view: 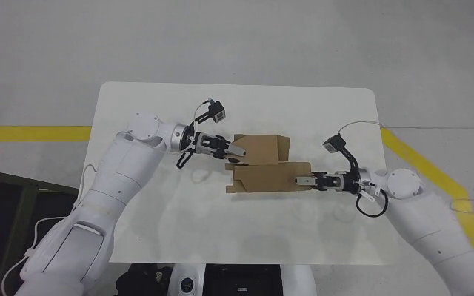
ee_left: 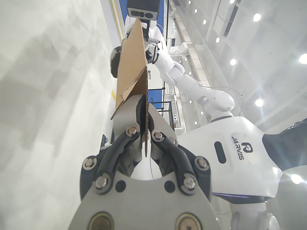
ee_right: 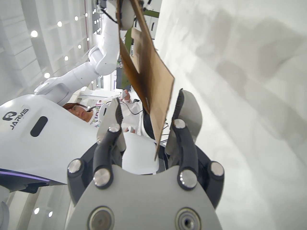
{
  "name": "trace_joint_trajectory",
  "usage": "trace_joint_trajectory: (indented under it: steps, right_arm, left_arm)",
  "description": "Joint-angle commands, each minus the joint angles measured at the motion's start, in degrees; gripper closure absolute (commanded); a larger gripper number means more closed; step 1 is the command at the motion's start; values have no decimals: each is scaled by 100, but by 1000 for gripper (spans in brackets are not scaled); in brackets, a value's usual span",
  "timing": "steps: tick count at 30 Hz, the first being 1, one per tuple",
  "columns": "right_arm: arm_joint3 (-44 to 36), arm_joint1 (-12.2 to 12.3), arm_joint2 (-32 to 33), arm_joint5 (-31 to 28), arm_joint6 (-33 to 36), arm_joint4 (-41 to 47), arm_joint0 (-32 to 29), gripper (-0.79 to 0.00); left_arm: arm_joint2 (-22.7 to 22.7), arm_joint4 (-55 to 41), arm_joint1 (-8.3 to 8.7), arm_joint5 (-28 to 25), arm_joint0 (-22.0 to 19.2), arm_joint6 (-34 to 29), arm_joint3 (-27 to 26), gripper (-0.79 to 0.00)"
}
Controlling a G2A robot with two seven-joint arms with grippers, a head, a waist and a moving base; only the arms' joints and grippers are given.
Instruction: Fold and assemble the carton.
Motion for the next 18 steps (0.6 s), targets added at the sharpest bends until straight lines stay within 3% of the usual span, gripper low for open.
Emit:
trace_joint_trajectory:
  steps: [1, 9, 18]
  right_arm:
    - [129, 26, 108, -163, -163, -187, 14, -785]
    - [188, 123, 562, -781, -782, -823, 166, -785]
    - [-404, 101, 514, -838, -838, -366, 234, -785]
  left_arm:
    - [-26, 45, 23, 11, 24, -11, -87, 0]
    - [-64, 300, 123, 93, 152, -93, -343, 0]
    - [-37, 832, 218, -47, 213, 48, -345, 0]
